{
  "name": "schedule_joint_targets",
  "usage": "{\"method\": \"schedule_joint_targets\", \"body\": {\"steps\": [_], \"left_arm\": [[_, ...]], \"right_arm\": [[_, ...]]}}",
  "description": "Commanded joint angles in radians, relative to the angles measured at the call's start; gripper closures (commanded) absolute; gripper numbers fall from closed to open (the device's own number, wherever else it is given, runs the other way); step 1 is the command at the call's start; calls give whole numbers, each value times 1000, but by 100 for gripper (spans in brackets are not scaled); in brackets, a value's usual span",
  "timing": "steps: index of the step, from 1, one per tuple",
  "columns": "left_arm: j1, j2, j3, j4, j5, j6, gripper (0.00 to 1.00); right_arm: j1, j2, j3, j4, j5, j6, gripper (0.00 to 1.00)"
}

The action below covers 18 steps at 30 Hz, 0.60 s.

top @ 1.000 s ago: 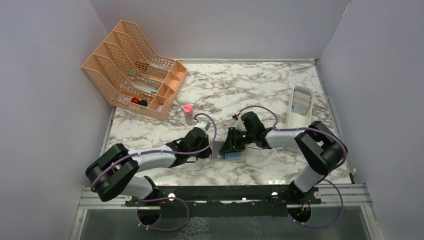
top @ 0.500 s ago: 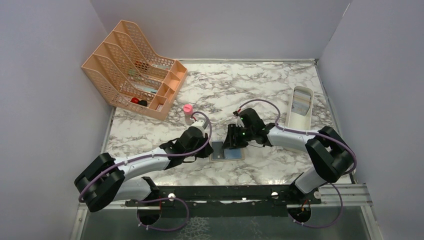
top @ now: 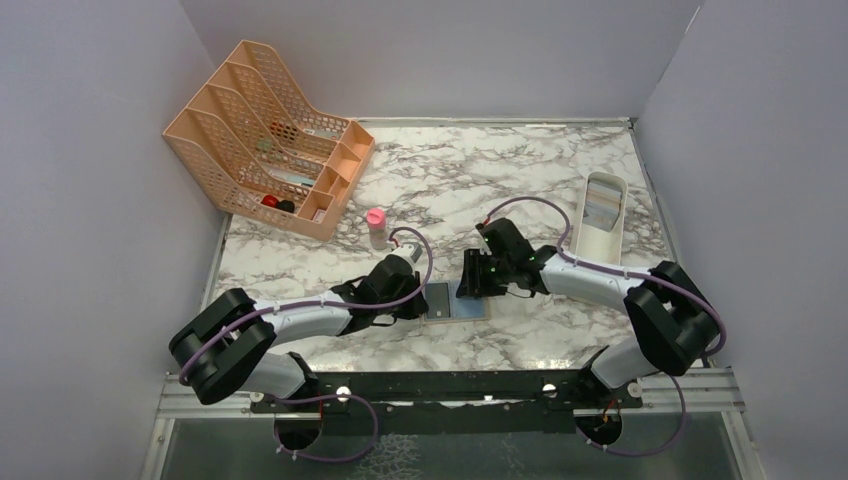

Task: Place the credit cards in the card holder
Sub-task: Insert the credit card into the card holder, then turn over the card slot in the card holder.

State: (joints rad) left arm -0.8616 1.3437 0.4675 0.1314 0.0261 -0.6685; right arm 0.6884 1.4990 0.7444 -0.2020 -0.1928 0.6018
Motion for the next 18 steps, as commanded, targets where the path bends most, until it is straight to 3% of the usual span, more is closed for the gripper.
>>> {"method": "schedule_joint_targets", "body": {"steps": [1, 18], "left_arm": [[-4, 4, -8, 29, 2, 14, 88], [-5, 1, -15, 30, -4, 14, 88]], "right_arm": [[4, -22, 23, -61, 89, -22, 48], [4, -8, 44, -103, 158, -37, 48]]}}
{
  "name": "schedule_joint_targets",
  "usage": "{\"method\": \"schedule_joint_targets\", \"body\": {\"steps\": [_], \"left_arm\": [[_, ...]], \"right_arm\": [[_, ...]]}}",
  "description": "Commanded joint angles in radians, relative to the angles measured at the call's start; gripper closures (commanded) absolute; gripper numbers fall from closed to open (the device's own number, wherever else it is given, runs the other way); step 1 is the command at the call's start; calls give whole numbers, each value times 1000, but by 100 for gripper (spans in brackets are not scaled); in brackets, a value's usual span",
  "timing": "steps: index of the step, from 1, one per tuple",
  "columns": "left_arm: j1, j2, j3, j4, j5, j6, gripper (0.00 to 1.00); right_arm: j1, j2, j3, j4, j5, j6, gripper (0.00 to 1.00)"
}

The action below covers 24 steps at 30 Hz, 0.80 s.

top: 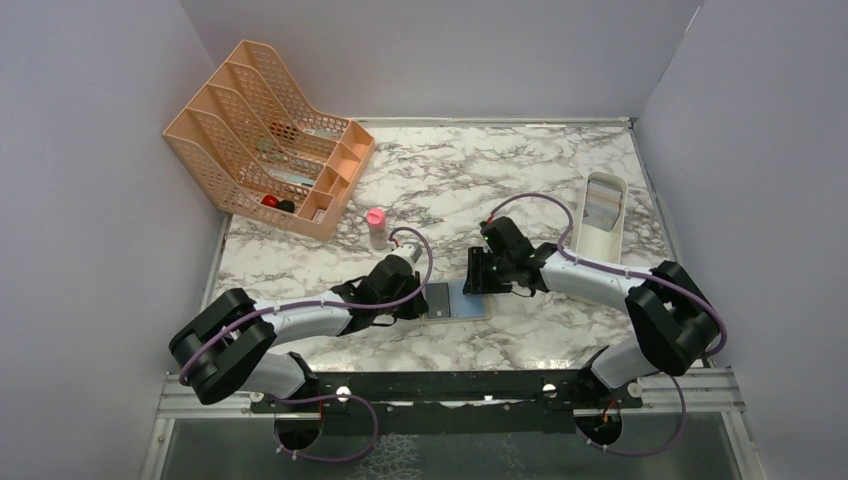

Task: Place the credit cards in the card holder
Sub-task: Turn over the card slot in the card holder.

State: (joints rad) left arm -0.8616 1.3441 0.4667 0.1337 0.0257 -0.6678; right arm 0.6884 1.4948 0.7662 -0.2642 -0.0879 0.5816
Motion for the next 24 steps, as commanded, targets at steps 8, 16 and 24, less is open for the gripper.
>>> {"method": "schedule_joint_targets", "body": {"steps": [8, 16, 24], "left_arm": [[-5, 10, -8, 26, -3, 16, 88], [-4, 12, -8, 29, -1, 14, 88], [-4, 8, -7, 26, 0, 16, 88]], "right_arm": [[5, 24, 0, 31, -41, -22, 48], [4, 33, -10, 71, -109, -19, 52], [4, 13, 2, 52, -105, -25, 55]]}}
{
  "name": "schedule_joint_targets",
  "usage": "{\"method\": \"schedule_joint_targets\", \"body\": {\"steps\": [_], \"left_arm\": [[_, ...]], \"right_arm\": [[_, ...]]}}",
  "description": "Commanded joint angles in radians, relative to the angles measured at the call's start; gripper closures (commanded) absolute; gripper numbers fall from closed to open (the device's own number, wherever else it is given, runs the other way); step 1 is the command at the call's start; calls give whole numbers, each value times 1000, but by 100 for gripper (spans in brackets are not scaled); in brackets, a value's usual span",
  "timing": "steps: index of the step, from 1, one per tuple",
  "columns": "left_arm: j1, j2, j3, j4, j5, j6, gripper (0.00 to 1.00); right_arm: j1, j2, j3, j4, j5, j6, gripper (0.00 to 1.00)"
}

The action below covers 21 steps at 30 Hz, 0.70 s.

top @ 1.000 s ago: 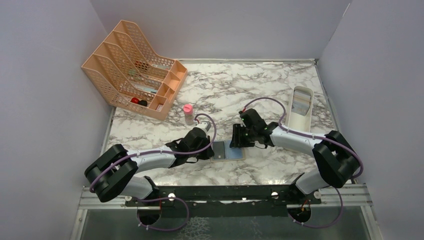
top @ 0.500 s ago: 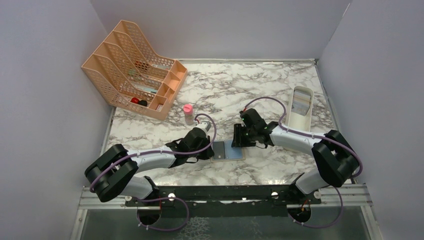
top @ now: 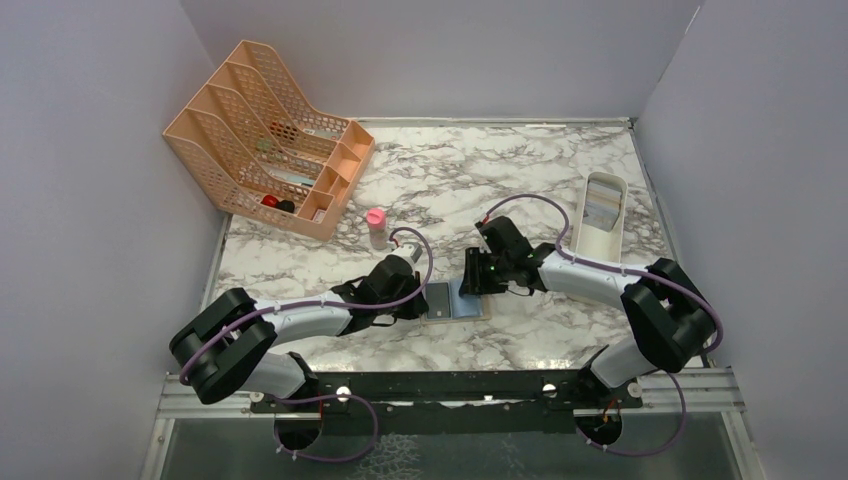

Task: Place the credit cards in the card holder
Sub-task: Turn over the card slot in the card holder.

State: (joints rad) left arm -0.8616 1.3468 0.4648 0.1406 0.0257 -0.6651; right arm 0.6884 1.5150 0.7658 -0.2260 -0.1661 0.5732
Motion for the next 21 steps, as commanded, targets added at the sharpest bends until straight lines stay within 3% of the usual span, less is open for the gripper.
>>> {"method": "schedule_joint_targets", "body": {"steps": [1, 12, 21], "left_arm": [[-4, 6, -6, 19, -1, 13, 88], [-4, 11, 2, 18, 5, 16, 88], [-4, -9, 15, -11, 4, 17, 88]], "right_arm": [[4, -12, 5, 13, -34, -17, 55], [4, 22, -22, 200, -287, 25, 50], [3, 49, -45, 255, -294, 37, 50]]}}
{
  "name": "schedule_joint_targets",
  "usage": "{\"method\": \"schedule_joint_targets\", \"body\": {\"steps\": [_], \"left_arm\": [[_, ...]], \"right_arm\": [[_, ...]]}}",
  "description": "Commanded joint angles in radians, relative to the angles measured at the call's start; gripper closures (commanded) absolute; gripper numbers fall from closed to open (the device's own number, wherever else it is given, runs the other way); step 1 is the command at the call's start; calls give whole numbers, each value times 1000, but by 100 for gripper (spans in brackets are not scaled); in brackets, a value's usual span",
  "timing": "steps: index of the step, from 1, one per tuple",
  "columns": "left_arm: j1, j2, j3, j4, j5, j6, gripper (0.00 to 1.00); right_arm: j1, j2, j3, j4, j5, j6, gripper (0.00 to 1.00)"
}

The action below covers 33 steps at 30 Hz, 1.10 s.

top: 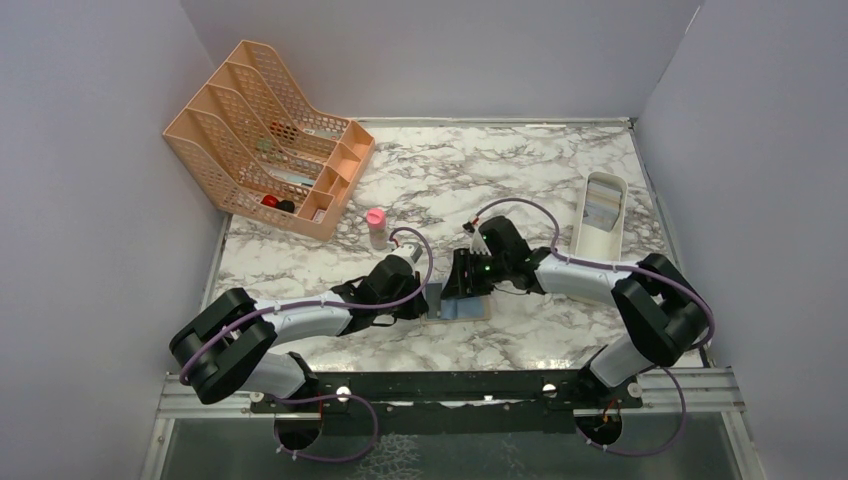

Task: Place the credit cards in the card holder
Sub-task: Turn over the card slot in the card holder.

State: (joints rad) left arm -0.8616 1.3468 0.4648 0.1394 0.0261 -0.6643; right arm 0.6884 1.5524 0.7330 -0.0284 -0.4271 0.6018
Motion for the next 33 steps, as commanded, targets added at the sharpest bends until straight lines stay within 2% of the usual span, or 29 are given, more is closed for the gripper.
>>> {"method": "schedule_joint_targets", "body": {"steps": [1, 15, 26, 33], "left_arm": [[-5, -10, 16, -11, 4, 17, 88], [-4, -10, 19, -29, -1, 11, 88], [-5, -158, 65, -135, -42, -38, 87], [-4, -151, 64, -82, -8, -27, 86]], "right_arm": [[5, 14, -13, 62, -34, 9, 50], [4, 81, -30, 216, -141, 26, 49], [4, 64, 0, 98, -10, -1, 49], [5, 43, 23, 33, 48, -14, 50]]}}
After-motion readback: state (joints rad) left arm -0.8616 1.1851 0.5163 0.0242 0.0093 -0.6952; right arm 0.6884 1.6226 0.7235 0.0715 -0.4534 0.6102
